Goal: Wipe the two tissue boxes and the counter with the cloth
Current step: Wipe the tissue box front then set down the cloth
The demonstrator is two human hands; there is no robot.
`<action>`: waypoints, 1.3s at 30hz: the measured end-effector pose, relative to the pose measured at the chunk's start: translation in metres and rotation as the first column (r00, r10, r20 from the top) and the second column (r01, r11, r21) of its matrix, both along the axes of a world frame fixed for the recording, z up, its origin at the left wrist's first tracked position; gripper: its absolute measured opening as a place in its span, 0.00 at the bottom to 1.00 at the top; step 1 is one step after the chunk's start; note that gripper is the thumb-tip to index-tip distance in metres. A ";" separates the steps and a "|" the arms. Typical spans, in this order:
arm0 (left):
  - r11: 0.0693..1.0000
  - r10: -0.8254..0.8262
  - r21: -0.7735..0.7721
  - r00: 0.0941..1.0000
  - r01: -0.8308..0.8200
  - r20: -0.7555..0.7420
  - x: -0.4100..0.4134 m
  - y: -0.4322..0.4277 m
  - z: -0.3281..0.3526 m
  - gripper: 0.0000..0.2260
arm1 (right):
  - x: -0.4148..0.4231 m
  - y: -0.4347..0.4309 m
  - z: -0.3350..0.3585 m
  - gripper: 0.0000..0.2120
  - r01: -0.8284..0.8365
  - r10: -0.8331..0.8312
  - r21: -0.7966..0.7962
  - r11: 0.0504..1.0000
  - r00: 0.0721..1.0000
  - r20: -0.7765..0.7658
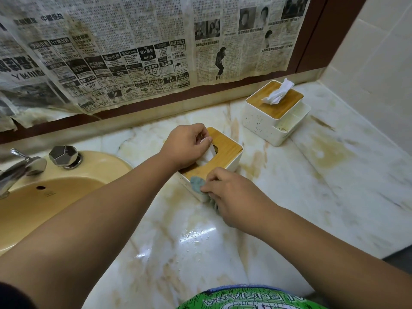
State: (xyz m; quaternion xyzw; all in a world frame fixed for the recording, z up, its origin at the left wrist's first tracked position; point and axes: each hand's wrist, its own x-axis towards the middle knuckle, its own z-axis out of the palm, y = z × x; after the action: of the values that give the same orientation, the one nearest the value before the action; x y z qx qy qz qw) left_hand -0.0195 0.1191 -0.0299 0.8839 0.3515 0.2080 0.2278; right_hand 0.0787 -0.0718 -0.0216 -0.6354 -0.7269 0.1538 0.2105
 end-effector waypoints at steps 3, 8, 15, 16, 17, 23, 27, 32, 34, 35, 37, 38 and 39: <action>0.999 0.001 0.039 0.999 0.000 -0.039 0.001 -0.002 0.001 0.05 | 0.018 -0.015 -0.002 0.11 0.159 -0.157 -0.026 0.987 0.921 -0.355; 0.997 0.007 0.080 0.996 0.000 -0.085 0.002 -0.008 0.004 0.05 | 0.050 -0.020 -0.016 0.08 0.528 -0.570 -0.383 0.758 0.251 -0.782; 0.987 -0.003 0.159 0.989 0.027 -0.150 0.002 -0.008 0.000 0.11 | 0.074 0.018 -0.023 0.09 0.331 -0.428 -0.537 0.776 -0.348 -0.834; 0.985 -0.001 0.168 0.988 0.027 -0.155 0.003 -0.008 0.000 0.12 | 0.074 0.022 -0.023 0.10 0.287 -0.405 -0.522 0.803 -0.380 -0.832; 0.984 0.002 0.177 0.986 0.028 -0.167 0.004 -0.009 -0.001 0.11 | 0.075 0.024 -0.025 0.11 0.251 -0.386 -0.505 0.826 -0.402 -0.830; 0.980 -0.006 0.195 0.982 0.044 -0.191 0.004 -0.011 0.001 0.12 | 0.069 0.030 -0.037 0.19 0.328 -0.483 -0.554 0.765 -0.275 -0.831; 0.979 -0.026 0.193 0.981 0.063 -0.190 0.004 -0.010 0.000 0.12 | 0.063 0.033 -0.050 0.25 0.561 -0.637 -0.536 0.631 -0.020 -0.771; 0.978 -0.029 0.197 0.982 0.067 -0.189 0.004 -0.009 -0.002 0.11 | 0.044 0.025 -0.054 0.16 0.666 -0.682 -0.396 0.633 0.237 -0.691; 0.978 -0.030 0.198 0.981 0.068 -0.189 0.005 -0.009 -0.002 0.11 | 0.041 0.025 -0.053 0.17 0.662 -0.690 -0.414 0.624 0.219 -0.690; 0.978 -0.030 0.198 0.981 0.069 -0.191 0.005 -0.009 -0.002 0.11 | 0.039 0.025 -0.052 0.17 0.664 -0.696 -0.426 0.615 0.204 -0.688; 0.978 -0.031 0.199 0.982 0.069 -0.187 0.004 -0.008 -0.003 0.11 | 0.032 0.025 -0.053 0.18 0.652 -0.718 -0.477 0.589 0.150 -0.680; 0.978 -0.033 0.196 0.983 0.070 -0.183 0.004 -0.008 -0.003 0.11 | 0.027 0.025 -0.053 0.17 0.632 -0.732 -0.517 0.578 0.120 -0.671; 0.978 -0.037 0.195 0.983 0.072 -0.178 0.004 -0.008 -0.003 0.11 | 0.022 0.023 -0.055 0.16 0.605 -0.740 -0.553 0.573 0.092 -0.666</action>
State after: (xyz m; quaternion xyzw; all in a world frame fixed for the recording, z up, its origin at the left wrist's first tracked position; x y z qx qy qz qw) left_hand -0.0153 0.1108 -0.0328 0.9264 0.3229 0.1580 0.1118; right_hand 0.1002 -0.0489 -0.0766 -0.7381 -0.1297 0.3810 0.5415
